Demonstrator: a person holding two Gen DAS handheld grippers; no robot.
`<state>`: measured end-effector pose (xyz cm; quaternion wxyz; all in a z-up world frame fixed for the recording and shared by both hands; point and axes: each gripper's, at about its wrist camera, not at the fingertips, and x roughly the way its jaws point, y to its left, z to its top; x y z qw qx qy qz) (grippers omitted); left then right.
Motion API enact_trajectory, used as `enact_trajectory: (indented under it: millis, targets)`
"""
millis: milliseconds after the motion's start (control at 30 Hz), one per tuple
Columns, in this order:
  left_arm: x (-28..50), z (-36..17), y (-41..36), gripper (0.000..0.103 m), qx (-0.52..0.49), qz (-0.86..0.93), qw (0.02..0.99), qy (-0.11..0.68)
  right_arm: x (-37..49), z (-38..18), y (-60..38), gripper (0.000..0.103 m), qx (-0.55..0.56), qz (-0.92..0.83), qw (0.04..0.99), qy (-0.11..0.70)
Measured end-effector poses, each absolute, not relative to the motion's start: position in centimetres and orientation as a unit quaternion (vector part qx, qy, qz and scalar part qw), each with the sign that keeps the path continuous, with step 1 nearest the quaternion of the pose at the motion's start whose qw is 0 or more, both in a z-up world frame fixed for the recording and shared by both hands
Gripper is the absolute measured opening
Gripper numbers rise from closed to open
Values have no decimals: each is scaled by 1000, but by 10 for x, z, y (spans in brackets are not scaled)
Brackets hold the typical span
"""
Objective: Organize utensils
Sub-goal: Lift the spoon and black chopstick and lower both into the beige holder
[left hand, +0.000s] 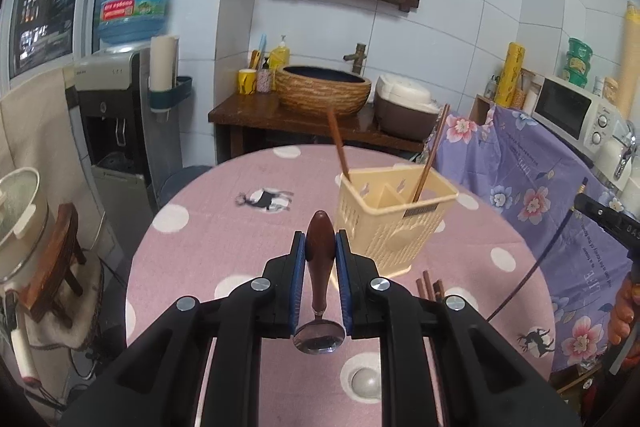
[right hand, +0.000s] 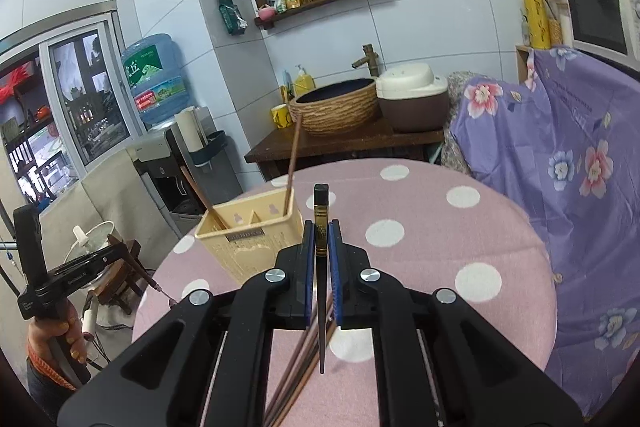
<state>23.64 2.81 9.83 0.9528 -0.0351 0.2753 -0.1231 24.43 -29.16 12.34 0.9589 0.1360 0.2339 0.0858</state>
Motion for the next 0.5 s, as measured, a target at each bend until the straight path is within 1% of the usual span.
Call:
enact_trajectory:
  millis: [133, 300, 400, 500]
  targets:
    - [245, 138, 19, 16, -32, -140, 957, 250, 263, 156, -286, 8, 128, 99, 962, 219]
    - [263, 193, 0, 16, -34, -164, 963, 213, 290, 213, -274, 8, 127, 114, 968, 182]
    - [281, 211, -14, 16, -36, -164, 965, 202, 307, 239, -265, 8, 128, 110, 973, 158]
    - [299, 214, -24, 16, -35, -157, 967, 198, 325, 252, -254, 8, 125, 101, 977, 142]
